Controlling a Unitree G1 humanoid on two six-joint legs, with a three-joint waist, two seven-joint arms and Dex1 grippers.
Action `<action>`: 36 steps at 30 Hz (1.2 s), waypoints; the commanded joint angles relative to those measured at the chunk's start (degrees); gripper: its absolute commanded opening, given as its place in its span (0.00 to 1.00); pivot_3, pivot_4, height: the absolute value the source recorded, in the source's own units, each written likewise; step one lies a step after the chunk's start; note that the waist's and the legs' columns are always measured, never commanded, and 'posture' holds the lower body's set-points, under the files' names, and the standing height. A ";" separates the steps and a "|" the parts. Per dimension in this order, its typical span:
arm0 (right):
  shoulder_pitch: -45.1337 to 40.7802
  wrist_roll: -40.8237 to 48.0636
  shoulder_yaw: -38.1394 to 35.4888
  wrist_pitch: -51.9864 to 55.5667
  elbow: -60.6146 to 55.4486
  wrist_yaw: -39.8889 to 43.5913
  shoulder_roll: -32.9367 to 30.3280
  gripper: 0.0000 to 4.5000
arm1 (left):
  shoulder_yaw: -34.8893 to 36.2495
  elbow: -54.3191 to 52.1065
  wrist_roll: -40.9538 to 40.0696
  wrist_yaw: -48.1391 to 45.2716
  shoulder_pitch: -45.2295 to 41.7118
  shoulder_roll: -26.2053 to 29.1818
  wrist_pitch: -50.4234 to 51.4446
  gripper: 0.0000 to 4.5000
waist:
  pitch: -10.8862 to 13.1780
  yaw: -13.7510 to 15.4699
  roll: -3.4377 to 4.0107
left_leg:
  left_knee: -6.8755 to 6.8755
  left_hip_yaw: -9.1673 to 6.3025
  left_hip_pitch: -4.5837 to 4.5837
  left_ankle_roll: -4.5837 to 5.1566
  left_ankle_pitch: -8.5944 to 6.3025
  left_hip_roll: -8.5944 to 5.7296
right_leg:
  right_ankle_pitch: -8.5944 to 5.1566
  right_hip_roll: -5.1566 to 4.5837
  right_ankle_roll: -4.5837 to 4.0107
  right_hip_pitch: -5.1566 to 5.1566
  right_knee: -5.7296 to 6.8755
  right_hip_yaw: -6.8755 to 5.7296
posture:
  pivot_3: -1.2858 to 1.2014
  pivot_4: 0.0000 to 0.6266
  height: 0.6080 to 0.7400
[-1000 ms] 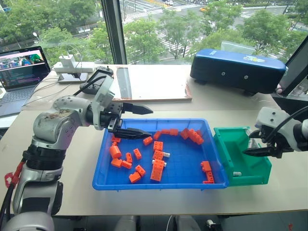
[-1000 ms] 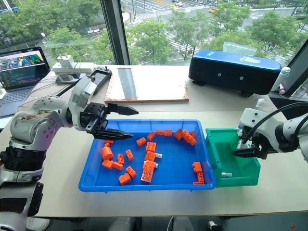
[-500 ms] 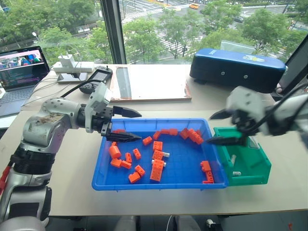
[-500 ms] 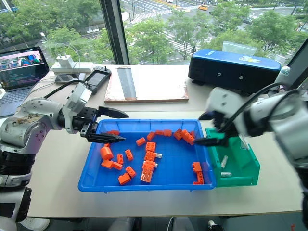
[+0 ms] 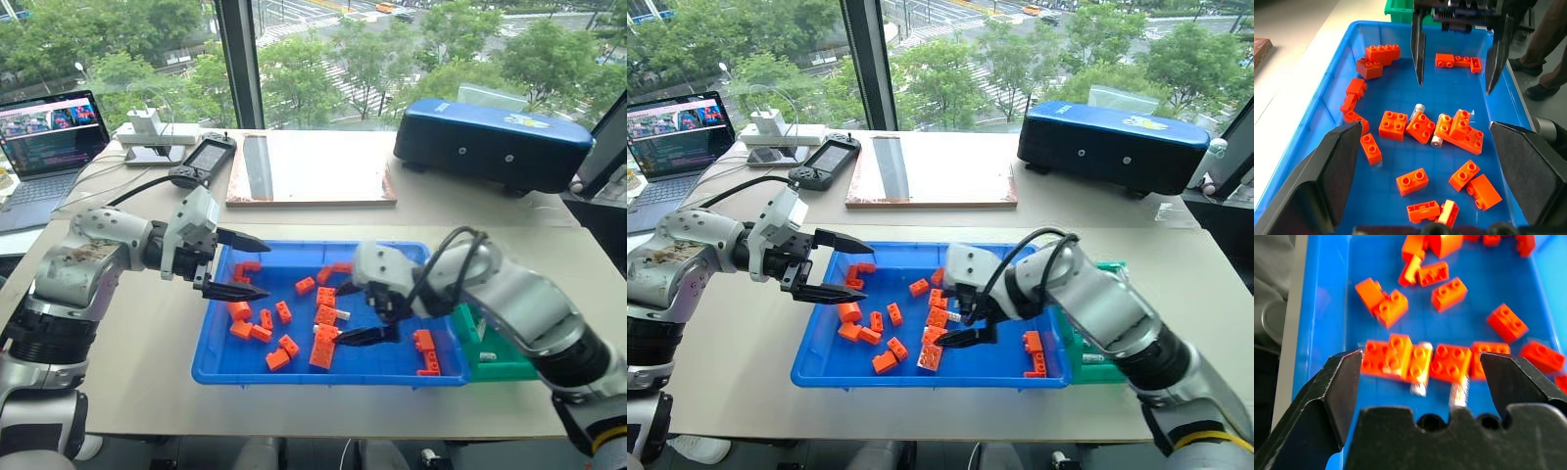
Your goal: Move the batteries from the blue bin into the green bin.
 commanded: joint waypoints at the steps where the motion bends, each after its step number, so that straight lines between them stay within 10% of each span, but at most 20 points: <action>1: 1.15 0.01 0.56 0.52 -2.01 -1.56 0.63 0.61 | 0.93 -1.47 -0.30 -0.42 -0.42 1.28 -0.05 1.00 | 0.00 0.02 0.00 | 0.00 0.00 0.00 0.00 0.00 0.00 | 0.00 0.00 0.00 0.00 0.01 0.00 | 0.52 0.24 0.94; 19: 4.49 -2.47 3.64 -1.60 0.74 -5.73 2.76 0.53 | 0.09 -1.47 -0.59 -1.53 -1.84 1.32 0.70 1.00 | 0.00 -0.04 0.00 | 0.00 0.00 0.04 0.00 0.00 0.00 | 0.00 0.02 0.00 0.01 0.01 0.00 | 0.52 0.24 0.94; 25: 4.52 -3.50 3.14 -2.90 1.66 -6.20 2.90 0.09 | -0.03 -1.40 -0.60 -1.49 -2.21 0.88 0.90 1.00 | 0.00 -0.04 0.00 | 0.00 0.00 0.04 0.00 0.00 0.00 | 0.00 0.03 0.00 0.00 0.01 0.00 | 0.52 0.24 0.94; 36: 0.49 -1.10 -1.63 -0.47 -0.40 -4.63 0.80 0.09 | -0.08 -1.32 -0.61 -1.72 -2.19 0.34 0.86 1.00 | 0.00 -0.02 0.00 | 0.00 0.00 0.04 0.00 0.00 0.01 | 0.00 0.03 0.00 0.00 0.01 0.00 | 0.52 0.24 0.94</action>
